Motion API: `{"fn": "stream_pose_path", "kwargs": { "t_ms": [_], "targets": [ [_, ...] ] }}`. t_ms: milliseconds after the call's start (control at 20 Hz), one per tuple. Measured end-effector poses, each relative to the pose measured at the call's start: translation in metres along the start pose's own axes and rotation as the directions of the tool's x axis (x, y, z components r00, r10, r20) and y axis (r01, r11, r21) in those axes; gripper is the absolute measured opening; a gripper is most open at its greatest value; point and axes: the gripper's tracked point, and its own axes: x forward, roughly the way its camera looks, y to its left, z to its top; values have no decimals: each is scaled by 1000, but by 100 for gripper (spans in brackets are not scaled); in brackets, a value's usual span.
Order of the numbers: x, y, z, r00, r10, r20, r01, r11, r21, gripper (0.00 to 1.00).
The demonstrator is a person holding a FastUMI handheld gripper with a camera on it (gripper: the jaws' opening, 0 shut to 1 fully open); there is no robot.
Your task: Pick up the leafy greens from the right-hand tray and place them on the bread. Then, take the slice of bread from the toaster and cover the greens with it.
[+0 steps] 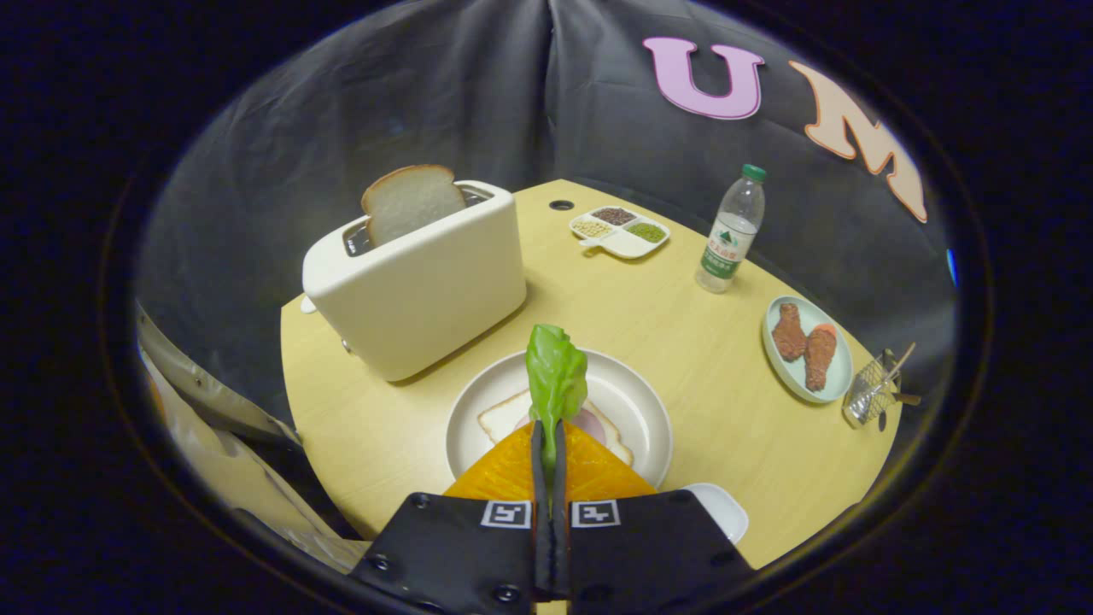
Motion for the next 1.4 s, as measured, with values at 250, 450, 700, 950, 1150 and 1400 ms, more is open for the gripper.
{"fn": "stream_pose_path", "kwargs": {
  "t_ms": [250, 450, 700, 950, 1150, 1400],
  "targets": [
    [15, 26, 8, 999, 53, -8, -53, 999, -11, 4],
    [30, 33, 2, 997, 59, -43, -61, 998, -31, 3],
    [43, 19, -8, 996, 27, -83, -31, 998, -55, 10],
    [47, 0, -17, 994, -33, -105, 25, 997, -75, 24],
    [45, -2, -17, 994, -35, -103, 27, 996, -79, 47],
    [43, -2, -14, 995, -28, -95, 22, 998, -63, 76]
  ]
}}
